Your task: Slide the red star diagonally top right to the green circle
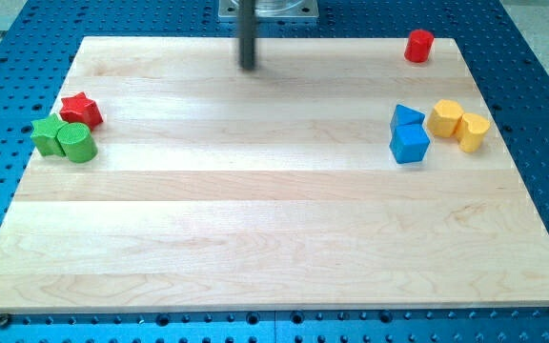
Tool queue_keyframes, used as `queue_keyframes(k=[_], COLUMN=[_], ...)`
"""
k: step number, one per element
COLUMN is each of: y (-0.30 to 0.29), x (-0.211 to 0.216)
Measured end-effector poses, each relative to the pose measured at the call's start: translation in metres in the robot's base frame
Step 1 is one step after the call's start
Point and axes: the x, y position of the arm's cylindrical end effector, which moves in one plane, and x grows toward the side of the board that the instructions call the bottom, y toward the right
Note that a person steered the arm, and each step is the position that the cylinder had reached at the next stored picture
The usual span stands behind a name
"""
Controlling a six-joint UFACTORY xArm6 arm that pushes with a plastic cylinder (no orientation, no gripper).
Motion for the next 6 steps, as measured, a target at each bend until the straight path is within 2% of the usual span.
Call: queue_keyframes(k=[1, 2, 5, 6], y=[-0.103, -0.207, -0.209, -0.201], x=[-0.005, 0.024, 0.040, 0.105])
